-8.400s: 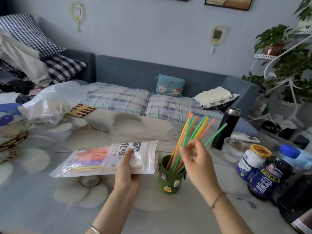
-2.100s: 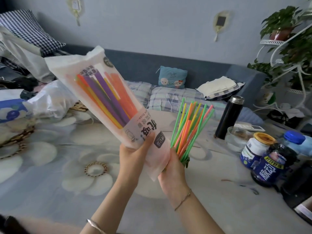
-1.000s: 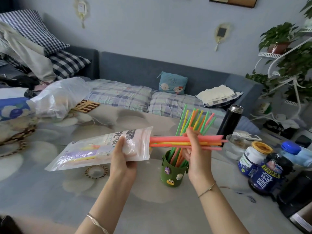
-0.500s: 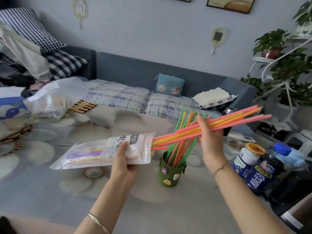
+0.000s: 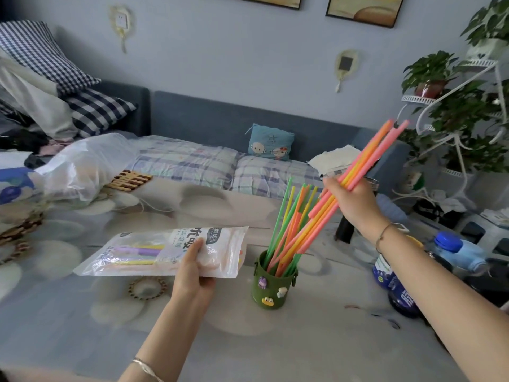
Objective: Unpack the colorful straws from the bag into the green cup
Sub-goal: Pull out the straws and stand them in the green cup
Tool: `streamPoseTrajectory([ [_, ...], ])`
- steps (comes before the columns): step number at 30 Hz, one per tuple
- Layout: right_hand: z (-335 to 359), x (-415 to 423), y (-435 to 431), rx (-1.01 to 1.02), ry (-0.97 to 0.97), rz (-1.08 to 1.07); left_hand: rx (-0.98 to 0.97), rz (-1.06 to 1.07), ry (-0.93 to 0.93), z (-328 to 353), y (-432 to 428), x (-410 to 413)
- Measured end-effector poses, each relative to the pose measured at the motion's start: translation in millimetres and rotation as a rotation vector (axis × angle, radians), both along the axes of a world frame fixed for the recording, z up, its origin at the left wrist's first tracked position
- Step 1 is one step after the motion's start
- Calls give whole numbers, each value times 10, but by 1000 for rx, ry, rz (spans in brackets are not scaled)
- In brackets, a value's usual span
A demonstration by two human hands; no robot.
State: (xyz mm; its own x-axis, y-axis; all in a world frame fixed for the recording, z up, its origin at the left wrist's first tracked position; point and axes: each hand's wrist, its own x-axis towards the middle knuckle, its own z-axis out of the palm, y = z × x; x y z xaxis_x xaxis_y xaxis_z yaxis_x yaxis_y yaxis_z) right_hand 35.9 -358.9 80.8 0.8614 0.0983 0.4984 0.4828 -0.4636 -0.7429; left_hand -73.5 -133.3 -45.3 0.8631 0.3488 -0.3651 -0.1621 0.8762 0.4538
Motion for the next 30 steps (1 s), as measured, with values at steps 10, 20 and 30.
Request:
streamPoseTrajectory([
  [10,-303,20,404,-371,74,91,33,20,-2,26,-4,9],
  [20,-453,-23,430,-282,87,-5,30,2,-15,22,11,-10],
  [30,-487,-7,459,-206,145,10,48,5,0,55,-3,-25],
])
